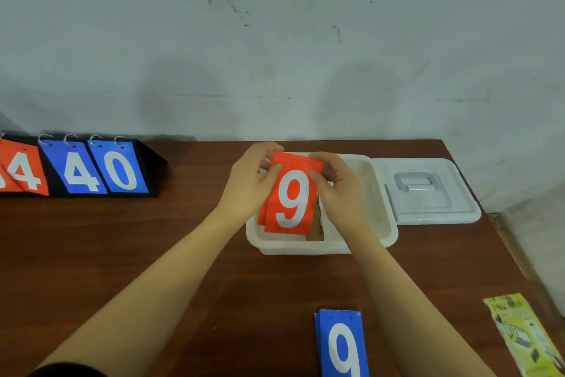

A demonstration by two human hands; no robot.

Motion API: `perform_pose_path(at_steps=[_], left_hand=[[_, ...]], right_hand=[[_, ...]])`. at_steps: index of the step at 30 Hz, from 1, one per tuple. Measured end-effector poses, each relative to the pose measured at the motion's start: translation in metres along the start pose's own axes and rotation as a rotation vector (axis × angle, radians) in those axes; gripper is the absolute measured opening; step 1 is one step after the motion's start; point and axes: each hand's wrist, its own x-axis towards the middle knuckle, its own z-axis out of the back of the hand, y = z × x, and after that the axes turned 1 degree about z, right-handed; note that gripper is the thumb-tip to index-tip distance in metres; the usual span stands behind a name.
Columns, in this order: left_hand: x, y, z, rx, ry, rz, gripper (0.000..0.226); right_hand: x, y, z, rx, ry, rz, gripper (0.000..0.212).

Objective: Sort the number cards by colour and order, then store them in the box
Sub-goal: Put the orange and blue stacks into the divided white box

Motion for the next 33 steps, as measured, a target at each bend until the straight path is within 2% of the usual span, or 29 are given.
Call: perform_pose_path(at_steps=[4,8,10,15,20,23,26,29,33], left_hand=[[-0.002,0.028,-0.007,0.22,0.094,-0.08,0.025],[-0.008,0.052,-0.013,0.385,0.078,-0.142,0.017],[-0.01,0.056,-0.014,0.455,0.082,-0.2,0.014],[-0.012,0.058,-0.014,0.535,0.067,-0.231,0.011],[-0.011,0.057,-0.012,0.598,0.147,-0.233,0.012],[-0.007,0.055,-0.012,0.712,0.217,-0.218,0.017],[-0.002,0.052,-0.016,0.775,0.26,-0.167,0.024],[0.004,0.048,-0.021,0.855,0.284,-0.178,0.029],[0.002,0.044,-0.019,0.839,0.205,-0.195,0.035]], right_hand=[[0.001,-0.022,-0.003,-0.268,0.133,0.003,0.018],[-0.001,-0.041,-0.009,-0.388,0.258,0.081,0.017],[0.002,-0.046,-0.01,-0.518,0.269,0.119,0.02],[0.009,-0.045,-0.006,-0.626,0.258,0.159,0.021],[0.011,-0.045,-0.005,-0.741,0.388,0.17,0.025],[0.014,-0.048,-0.006,-0.792,0.395,0.224,0.025],[0.015,-0.054,-0.011,-0.824,0.325,0.313,0.02],[0.017,-0.059,-0.013,-0.85,0.319,0.313,0.023],[0.01,-0.057,-0.004,-0.859,0.271,0.32,0.03]])
